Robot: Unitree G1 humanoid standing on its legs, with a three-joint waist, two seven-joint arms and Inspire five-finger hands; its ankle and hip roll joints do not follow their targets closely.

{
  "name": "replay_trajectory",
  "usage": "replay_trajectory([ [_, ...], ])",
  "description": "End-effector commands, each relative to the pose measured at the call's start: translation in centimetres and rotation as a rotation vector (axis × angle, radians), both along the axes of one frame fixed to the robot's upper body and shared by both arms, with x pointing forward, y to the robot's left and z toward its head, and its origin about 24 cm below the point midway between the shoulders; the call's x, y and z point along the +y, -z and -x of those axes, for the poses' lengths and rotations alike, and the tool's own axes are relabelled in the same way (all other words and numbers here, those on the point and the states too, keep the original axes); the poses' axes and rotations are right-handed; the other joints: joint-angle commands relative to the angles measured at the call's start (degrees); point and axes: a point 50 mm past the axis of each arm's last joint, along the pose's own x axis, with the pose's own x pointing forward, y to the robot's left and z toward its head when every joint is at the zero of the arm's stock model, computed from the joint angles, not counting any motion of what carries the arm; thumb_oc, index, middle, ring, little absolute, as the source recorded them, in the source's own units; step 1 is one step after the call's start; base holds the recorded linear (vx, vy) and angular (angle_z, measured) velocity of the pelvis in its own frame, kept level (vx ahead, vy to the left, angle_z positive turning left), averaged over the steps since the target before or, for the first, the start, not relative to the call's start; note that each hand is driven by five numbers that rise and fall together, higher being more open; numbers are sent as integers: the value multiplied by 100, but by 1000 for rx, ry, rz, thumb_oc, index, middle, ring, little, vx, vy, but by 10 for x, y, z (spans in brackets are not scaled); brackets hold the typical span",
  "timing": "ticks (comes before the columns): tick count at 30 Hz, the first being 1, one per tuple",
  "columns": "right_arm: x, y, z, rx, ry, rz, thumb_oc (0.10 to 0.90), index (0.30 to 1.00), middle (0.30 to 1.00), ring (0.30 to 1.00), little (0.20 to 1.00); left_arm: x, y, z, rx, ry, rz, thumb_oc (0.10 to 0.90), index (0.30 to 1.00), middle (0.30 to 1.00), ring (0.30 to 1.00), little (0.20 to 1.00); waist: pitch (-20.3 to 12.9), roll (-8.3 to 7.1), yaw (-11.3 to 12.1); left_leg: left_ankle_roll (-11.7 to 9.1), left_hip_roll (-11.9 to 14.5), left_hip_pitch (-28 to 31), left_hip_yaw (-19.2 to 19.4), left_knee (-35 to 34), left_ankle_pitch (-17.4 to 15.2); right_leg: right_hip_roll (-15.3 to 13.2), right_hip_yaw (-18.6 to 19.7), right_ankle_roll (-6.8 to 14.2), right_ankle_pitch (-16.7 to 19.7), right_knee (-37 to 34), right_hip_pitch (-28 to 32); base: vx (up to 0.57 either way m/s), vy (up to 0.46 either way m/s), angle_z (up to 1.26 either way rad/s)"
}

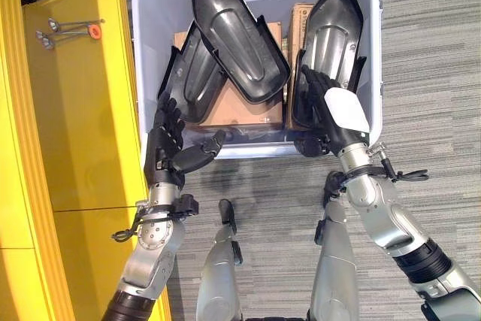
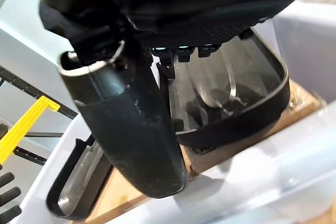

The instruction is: Move parts from the plastic box to the shelf.

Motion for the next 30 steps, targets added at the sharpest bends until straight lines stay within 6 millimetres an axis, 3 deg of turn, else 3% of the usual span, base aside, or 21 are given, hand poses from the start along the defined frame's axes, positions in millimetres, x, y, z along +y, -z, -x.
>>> replay_trajectory([
  [1, 19, -53, 11, -302, -84, 39, 900, 1000, 1000, 1000, 1000, 2, -37, 12, -197, 9, 5, 900, 1000, 1000, 1000, 1000, -76, 130, -18, 501, -181, -77, 249, 516, -525, 20, -37, 107, -536, 279, -48, 0, 0, 0],
  [30, -3, -21, -5, -163, 46, 44, 900, 1000, 1000, 1000, 1000, 5, -28, 13, -174, 9, 4, 900, 1000, 1000, 1000, 1000, -76, 237, 4, 496, -188, -985, 287, 944, -469, -17, -106, 85, -560, 391, -609, 0, 0, 0],
])
